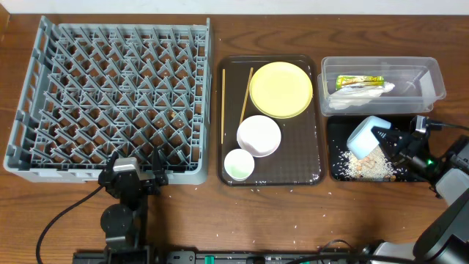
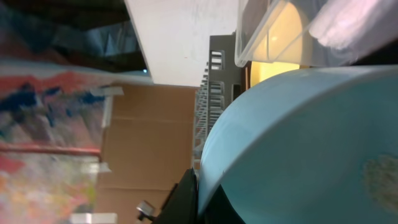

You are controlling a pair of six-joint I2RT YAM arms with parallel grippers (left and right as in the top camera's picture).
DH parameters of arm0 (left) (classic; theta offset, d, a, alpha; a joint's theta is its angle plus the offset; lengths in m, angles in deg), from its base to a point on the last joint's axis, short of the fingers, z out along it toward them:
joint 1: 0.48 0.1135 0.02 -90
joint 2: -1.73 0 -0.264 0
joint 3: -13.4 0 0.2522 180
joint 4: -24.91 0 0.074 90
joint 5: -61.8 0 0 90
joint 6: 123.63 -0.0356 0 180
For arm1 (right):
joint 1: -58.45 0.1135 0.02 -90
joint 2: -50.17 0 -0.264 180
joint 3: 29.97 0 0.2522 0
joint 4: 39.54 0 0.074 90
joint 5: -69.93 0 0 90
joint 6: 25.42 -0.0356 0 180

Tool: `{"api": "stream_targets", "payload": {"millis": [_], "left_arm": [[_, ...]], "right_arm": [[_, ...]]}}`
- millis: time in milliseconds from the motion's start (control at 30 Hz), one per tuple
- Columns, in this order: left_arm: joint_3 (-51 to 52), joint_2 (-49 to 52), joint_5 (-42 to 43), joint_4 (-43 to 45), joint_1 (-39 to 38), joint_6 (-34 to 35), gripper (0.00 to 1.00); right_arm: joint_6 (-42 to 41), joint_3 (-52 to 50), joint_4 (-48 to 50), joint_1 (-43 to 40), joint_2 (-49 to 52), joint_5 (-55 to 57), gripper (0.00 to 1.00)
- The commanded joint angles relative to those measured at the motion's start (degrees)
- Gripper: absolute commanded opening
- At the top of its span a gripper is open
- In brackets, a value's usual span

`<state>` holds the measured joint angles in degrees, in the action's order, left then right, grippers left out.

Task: Sort waste into correct bins and load items into the dishwasher
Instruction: 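Tip blue bowl over black tray with right gripper, dumping rice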

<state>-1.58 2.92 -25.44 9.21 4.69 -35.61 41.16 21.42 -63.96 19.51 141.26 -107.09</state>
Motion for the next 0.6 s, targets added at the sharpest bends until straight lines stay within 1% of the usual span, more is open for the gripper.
{"api": "stream_targets", "payload": {"millis": [0, 233, 567], "left_arm": [[0.98, -0.13, -0.85, -2.08, 0.28, -0.79, 0.92], [0.98, -0.13, -0.85, -2.08, 0.28, -0.79, 0.92], [0.98, -0.13, -0.85, -2.08, 0.28, -0.79, 0.92]], "right_arm": [[-9.38, -0.22, 1.27, -0.22, 0.20, -1.95, 0.01], [-14.29, -0.22, 3.17, -0.42, -0.09, -2.36, 0.01], [-14.32, -0.22, 5.88, -0.44, -0.85, -1.90, 0.01]]}}
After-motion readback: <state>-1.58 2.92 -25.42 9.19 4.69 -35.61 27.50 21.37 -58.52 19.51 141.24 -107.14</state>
